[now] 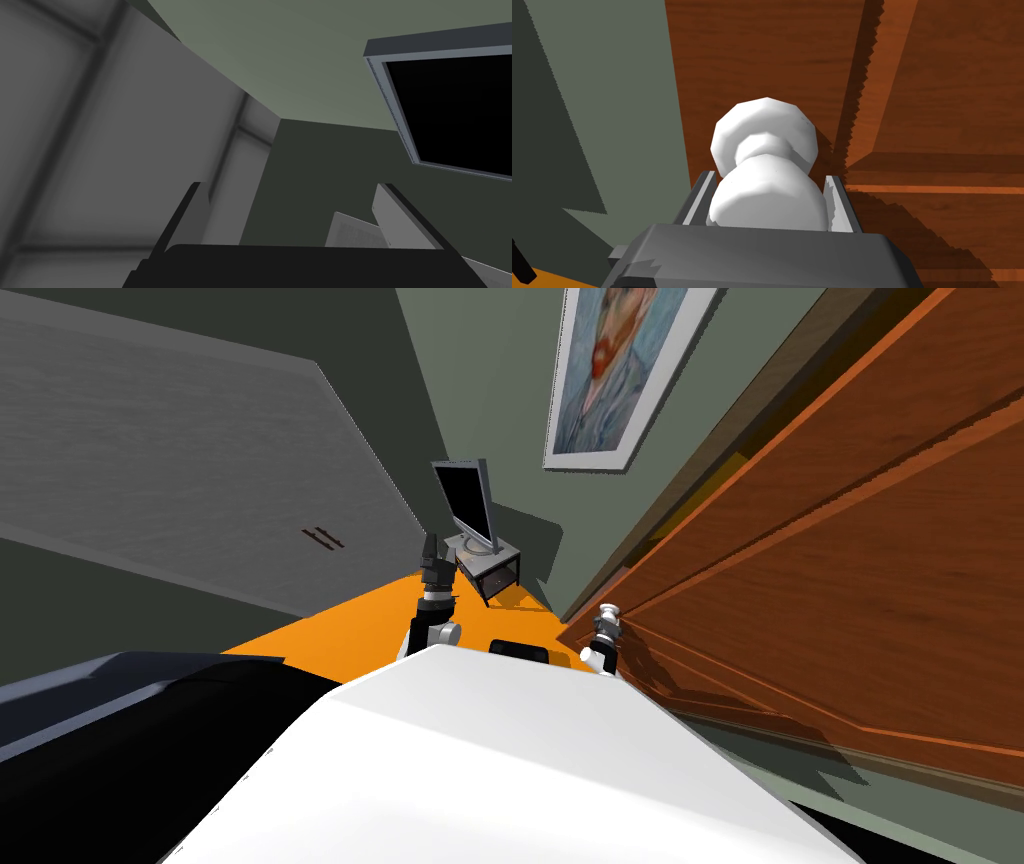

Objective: Pull the door open

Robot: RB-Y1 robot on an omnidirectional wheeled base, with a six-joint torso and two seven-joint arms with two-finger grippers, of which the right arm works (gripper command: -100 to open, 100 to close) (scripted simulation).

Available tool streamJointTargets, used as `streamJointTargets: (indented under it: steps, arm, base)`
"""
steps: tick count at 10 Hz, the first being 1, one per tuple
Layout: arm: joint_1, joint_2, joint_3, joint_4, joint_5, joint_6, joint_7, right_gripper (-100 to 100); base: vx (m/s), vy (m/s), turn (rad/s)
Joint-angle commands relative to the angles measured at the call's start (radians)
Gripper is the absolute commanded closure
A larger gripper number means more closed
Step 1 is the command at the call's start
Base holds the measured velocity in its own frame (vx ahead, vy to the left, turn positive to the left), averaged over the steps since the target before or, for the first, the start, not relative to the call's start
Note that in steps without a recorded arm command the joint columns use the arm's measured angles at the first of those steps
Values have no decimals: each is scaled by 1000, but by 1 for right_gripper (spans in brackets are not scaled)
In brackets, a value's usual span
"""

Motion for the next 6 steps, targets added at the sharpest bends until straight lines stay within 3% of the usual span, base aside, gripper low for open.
streamJointTargets:
  steps: [1,6]
  arm:
    - [-1,1,0,-1,0,-2,-1,100]
    - [24,-41,63,-12,29,-4,-83,100]
  base:
    - [0,0,0]
    - [-210,-10,134]
